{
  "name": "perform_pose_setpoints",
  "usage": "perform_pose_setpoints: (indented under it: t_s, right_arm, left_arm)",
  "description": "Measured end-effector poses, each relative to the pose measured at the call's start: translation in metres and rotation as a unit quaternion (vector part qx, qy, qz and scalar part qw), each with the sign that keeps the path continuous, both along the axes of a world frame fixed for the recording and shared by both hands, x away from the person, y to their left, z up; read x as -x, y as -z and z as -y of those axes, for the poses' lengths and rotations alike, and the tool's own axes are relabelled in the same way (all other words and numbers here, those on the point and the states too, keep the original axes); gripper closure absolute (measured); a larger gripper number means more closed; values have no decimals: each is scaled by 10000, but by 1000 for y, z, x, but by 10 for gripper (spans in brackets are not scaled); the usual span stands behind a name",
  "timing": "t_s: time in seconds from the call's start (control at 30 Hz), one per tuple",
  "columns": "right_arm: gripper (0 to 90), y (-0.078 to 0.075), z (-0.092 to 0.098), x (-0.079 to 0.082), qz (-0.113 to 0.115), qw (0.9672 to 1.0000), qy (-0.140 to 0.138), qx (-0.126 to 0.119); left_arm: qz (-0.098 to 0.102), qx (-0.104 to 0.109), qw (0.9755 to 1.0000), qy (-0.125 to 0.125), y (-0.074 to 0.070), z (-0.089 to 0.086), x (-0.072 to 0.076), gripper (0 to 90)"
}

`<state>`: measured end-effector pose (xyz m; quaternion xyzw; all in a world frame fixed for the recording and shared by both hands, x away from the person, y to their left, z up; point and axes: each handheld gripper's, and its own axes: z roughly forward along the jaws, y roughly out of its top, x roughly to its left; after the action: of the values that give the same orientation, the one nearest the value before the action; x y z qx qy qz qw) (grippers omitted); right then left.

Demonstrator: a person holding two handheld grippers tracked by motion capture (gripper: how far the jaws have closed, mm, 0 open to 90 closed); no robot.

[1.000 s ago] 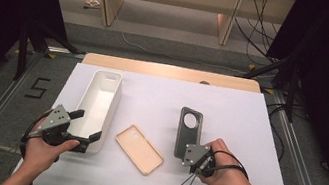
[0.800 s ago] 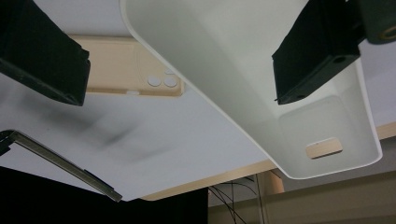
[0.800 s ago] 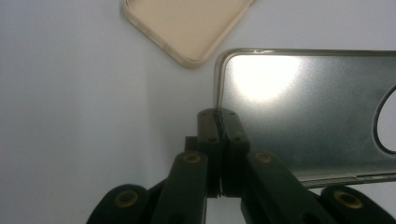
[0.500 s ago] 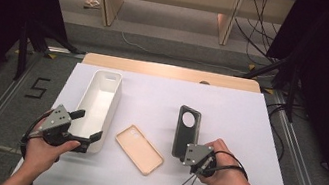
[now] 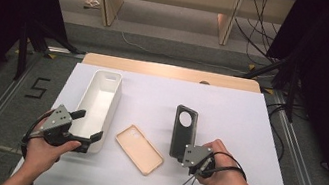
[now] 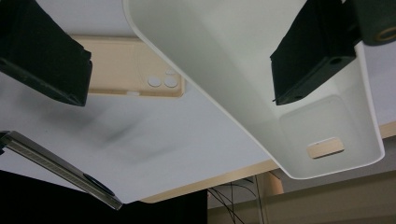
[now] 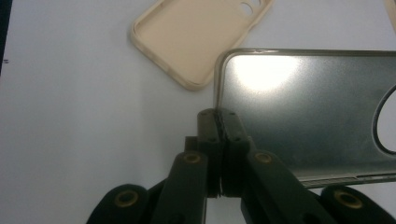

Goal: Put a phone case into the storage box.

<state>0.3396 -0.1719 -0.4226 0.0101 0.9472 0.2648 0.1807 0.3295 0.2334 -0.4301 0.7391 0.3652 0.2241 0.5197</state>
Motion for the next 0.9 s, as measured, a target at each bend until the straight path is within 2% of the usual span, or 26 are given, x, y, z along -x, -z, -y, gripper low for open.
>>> perform_pose_setpoints:
  t_s: [0.3,0.57,0.63,0.77,0.9]
  right_arm:
    - [897,-2,-3,1,84,9999,-103,-97]
    - [897,-4,-4,3,100,9999,-103,-94]
    - [897,-4,-4,3,114,9998,-124,-105]
    - [897,-4,-6,3,144,9997,-139,-124]
    - [897,-5,-6,4,125,9998,-169,-69]
  left_arm:
    - [30,74,10000,18,-8,10,0,75]
    - [-49,78,9999,143,-23,32,-6,101]
    - [-80,128,9996,231,-28,42,-9,107]
    - [-123,55,9993,336,-32,53,-14,108]
    - [-264,-19,9986,448,-37,69,-24,113]
